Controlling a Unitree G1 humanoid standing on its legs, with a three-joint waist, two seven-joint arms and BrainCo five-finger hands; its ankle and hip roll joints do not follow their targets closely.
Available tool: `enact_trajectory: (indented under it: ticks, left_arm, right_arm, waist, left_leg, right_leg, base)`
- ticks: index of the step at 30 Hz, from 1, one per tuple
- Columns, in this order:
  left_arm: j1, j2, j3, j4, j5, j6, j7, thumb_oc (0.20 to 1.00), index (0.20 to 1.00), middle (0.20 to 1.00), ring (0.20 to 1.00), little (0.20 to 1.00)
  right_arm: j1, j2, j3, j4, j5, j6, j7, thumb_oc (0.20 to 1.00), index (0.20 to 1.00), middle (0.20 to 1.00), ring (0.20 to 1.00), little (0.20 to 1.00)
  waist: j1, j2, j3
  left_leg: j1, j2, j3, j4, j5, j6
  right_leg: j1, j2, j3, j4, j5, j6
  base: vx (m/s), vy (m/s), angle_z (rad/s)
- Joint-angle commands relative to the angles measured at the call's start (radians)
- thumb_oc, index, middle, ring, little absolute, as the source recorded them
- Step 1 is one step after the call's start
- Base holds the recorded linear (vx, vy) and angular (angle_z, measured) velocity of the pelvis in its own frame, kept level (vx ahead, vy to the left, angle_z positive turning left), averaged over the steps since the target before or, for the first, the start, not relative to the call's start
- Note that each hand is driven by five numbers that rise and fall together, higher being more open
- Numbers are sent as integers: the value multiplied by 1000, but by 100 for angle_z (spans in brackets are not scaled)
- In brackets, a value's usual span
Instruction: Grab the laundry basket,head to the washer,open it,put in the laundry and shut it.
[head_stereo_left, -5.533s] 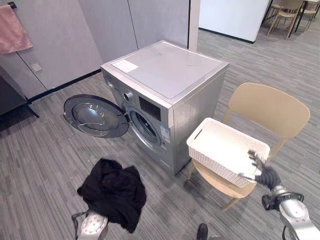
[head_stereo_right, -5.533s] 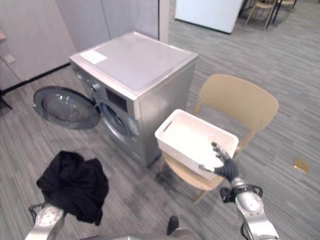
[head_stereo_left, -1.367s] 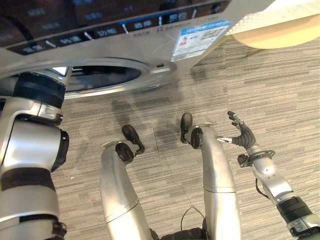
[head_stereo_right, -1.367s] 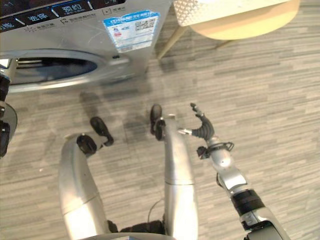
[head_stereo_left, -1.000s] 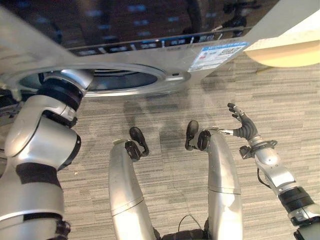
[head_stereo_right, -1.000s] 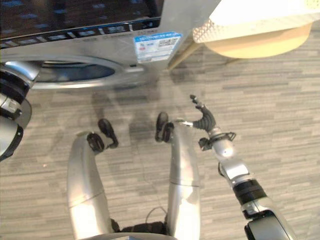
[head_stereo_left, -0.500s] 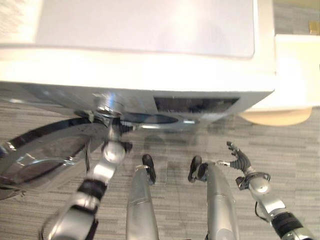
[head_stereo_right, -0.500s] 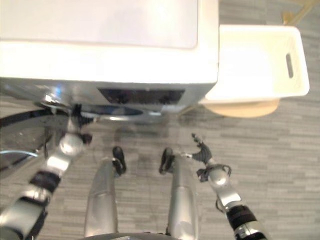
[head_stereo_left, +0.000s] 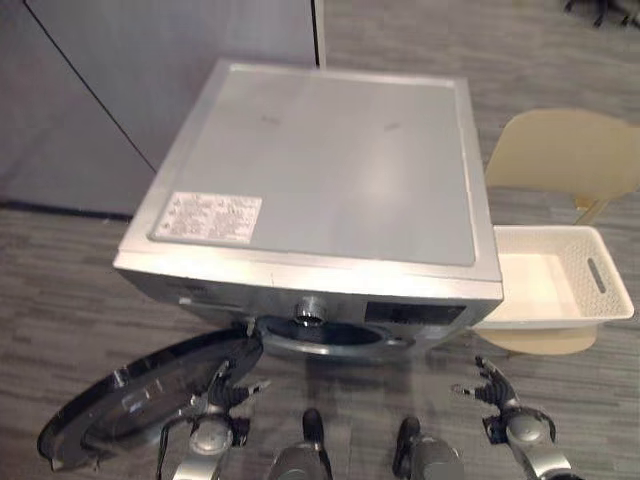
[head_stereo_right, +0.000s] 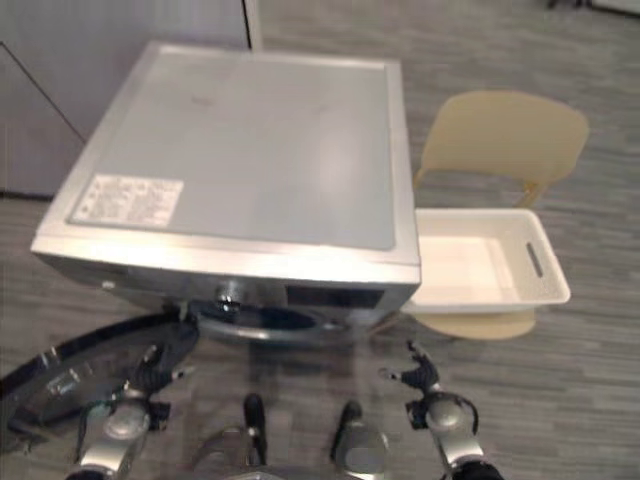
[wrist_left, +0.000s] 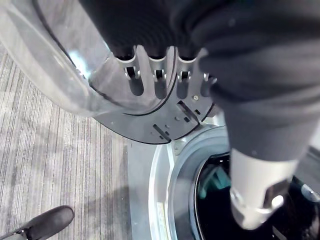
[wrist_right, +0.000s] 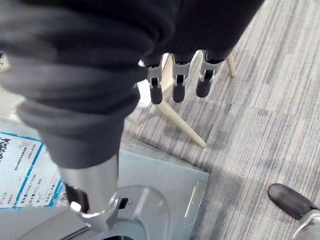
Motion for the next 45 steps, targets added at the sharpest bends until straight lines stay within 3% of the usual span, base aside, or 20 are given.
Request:
enact_trajectory:
  ticks: [1,2,3,4,6,8,12,13,16,18,20,22,24,25,30,35,37,38,40,45]
  left_arm:
    - [-36,12,9,-24,66,-27,-6,1000,1000,1000,1000,1000]
    - [-54,11,-1,-6,87,-34,21,1000,1000,1000,1000,1000]
    - [-89,17,-1,11,93,-32,42,1000,1000,1000,1000,1000]
    - [-89,18,-1,11,93,-33,42,1000,1000,1000,1000,1000]
    - [-115,27,0,16,93,-30,61,1000,1000,1000,1000,1000]
    - [-111,30,11,14,84,-31,65,1000,1000,1000,1000,1000]
    - [-84,27,26,-5,75,-39,69,1000,1000,1000,1000,1000]
    - [-91,27,26,-11,67,-43,73,1000,1000,1000,1000,1000]
    - [-82,24,27,-34,79,-41,66,1000,1000,1000,1000,1000]
    - [-78,17,25,-63,73,-43,53,1000,1000,1000,1000,1000]
    - [-63,18,25,-92,75,-46,34,1000,1000,1000,1000,1000]
    - [-51,16,25,-124,73,-51,20,1000,1000,1000,1000,1000]
    - [-49,11,26,-121,70,-50,19,1000,1000,1000,1000,1000]
    - [-46,10,25,-140,79,-50,23,1000,1000,1000,1000,1000]
    - [-52,21,21,-178,96,-50,25,1000,1000,1000,1000,1000]
    - [-144,161,4,-263,293,-60,64,1000,1000,1000,1000,1000]
    - [-267,269,-18,-246,395,-44,97,1000,1000,1000,1000,1000]
    - [-268,270,-19,-245,395,-44,97,1000,1000,1000,1000,1000]
    - [-388,365,-31,-181,451,-14,116,1000,1000,1000,1000,1000]
    - [-544,452,-85,6,470,18,118,1000,1000,1000,1000,1000]
  right_arm:
    - [-44,-26,-3,-8,-49,-7,2,1000,1000,1000,1000,1000]
    - [-48,-19,1,-1,-44,-4,-6,1000,1000,1000,1000,1000]
    - [-44,-13,2,2,-35,-3,-12,1000,1000,1000,1000,1000]
    - [-45,-13,2,2,-35,-3,-12,1000,1000,1000,1000,1000]
    - [-34,-12,10,4,-28,-5,-16,1000,1000,1000,1000,1000]
    - [-21,-7,23,23,-35,-7,-13,1000,1000,1000,1000,1000]
    - [-19,-2,40,54,-38,-9,-9,1000,1000,1000,1000,1000]
    - [-35,-6,45,58,-22,-15,-16,1000,1000,1000,1000,1000]
    - [-41,-26,41,78,-26,-13,-20,1000,1000,1000,1000,1000]
    - [-55,-45,32,83,-24,-10,-28,1000,1000,1000,1000,1000]
    - [-54,-47,20,92,-23,-7,-30,1000,1000,1000,1000,1000]
    - [-54,-40,10,116,-25,-10,-22,1000,1000,1000,1000,1000]
    - [-55,-35,7,137,-27,-8,-19,1000,1000,1000,1000,1000]
    - [-44,-29,-7,149,-26,-4,-20,1000,1000,1000,1000,1000]
    - [-35,-20,-26,156,-24,0,-19,1000,1000,1000,1000,1000]
    - [-26,-16,-30,144,-39,-3,-10,1000,1000,1000,1000,1000]
    - [-9,-25,-25,112,-42,-8,0,1000,1000,1000,1000,1000]
    - [-9,-25,-26,112,-42,-8,0,1000,1000,1000,1000,1000]
    - [0,-30,-16,106,-50,-3,13,1000,1000,1000,1000,1000]
    - [1,-43,9,106,-59,6,29,1000,1000,1000,1000,1000]
  waist:
    - [-19,1,24]
    - [-29,-6,53]
    - [-30,-2,69]
    - [-28,-2,66]
    - [-20,7,77]
    - [-1,5,67]
    - [53,-21,44]
    - [63,-16,43]
    - [75,25,52]
    - [73,33,81]
    - [53,24,81]
    - [28,11,65]
    - [20,12,52]
    - [5,26,31]
    - [-9,30,5]
    - [-23,15,-23]
    - [-34,7,-35]
    - [-33,7,-35]
    - [-45,3,-42]
    - [-58,0,-42]
  left_leg:
    - [9,-10,27,-6,-53,8]
    - [27,-17,52,-46,-32,18]
    - [-19,-1,43,-37,-6,26]
    - [-24,0,44,-36,-4,26]
    - [-60,25,46,-29,24,28]
    - [-69,37,46,-51,41,23]
    - [-143,57,44,-71,125,-10]
    - [-201,69,34,-79,178,-32]
    - [-260,86,21,-124,241,-80]
    - [-271,75,19,-105,225,-87]
    - [-258,61,-5,-8,151,-67]
    - [-187,57,-12,84,33,-58]
    - [-142,65,-3,80,13,-60]
    - [-94,82,39,49,30,-64]
    - [-60,71,36,-21,39,-62]
    - [-20,36,42,-33,1,-42]
    - [-15,23,50,-36,-12,-34]
    - [-15,22,51,-36,-12,-34]
    - [-16,13,56,-44,-17,-28]
    - [-25,5,66,-47,-21,-21]
  right_leg:
    - [-38,-5,34,-68,95,56]
    - [-91,-4,94,-31,162,93]
    - [-134,34,162,28,129,94]
    - [-138,35,163,27,132,93]
    - [-143,80,188,109,56,68]
    - [-99,92,162,155,-8,44]
    - [25,140,170,-21,-57,18]
    - [26,160,176,-77,-66,4]
    - [7,199,143,-130,-60,-17]
    - [-1,181,106,-146,-42,-17]
    - [-16,144,63,-180,2,-13]
    - [-13,98,34,-219,41,-6]
    - [-8,90,21,-222,45,-4]
    - [3,85,-11,-216,43,-1]
    - [18,75,-21,-201,42,5]
    - [50,45,1,-194,54,32]
    - [49,34,8,-186,60,46]
    - [49,34,8,-186,60,46]
    - [42,26,12,-180,68,59]
    - [24,17,19,-180,82,70]
  base:
    - [-124,146,-46]
    - [-335,118,-82]
    - [-335,116,-88]
    - [-297,19,-56]
    - [-235,-13,3]
    - [-182,-91,6]
    - [-194,-192,-7]
    - [-287,-253,-12]
    - [-240,-161,30]
    - [-315,-59,53]
    - [-296,-18,84]
    - [-157,50,90]
    - [17,88,55]
    - [51,111,64]
    - [79,124,39]
    - [119,187,5]
    - [84,114,-6]
    - [94,128,-6]
    - [71,98,0]
    - [29,55,0]
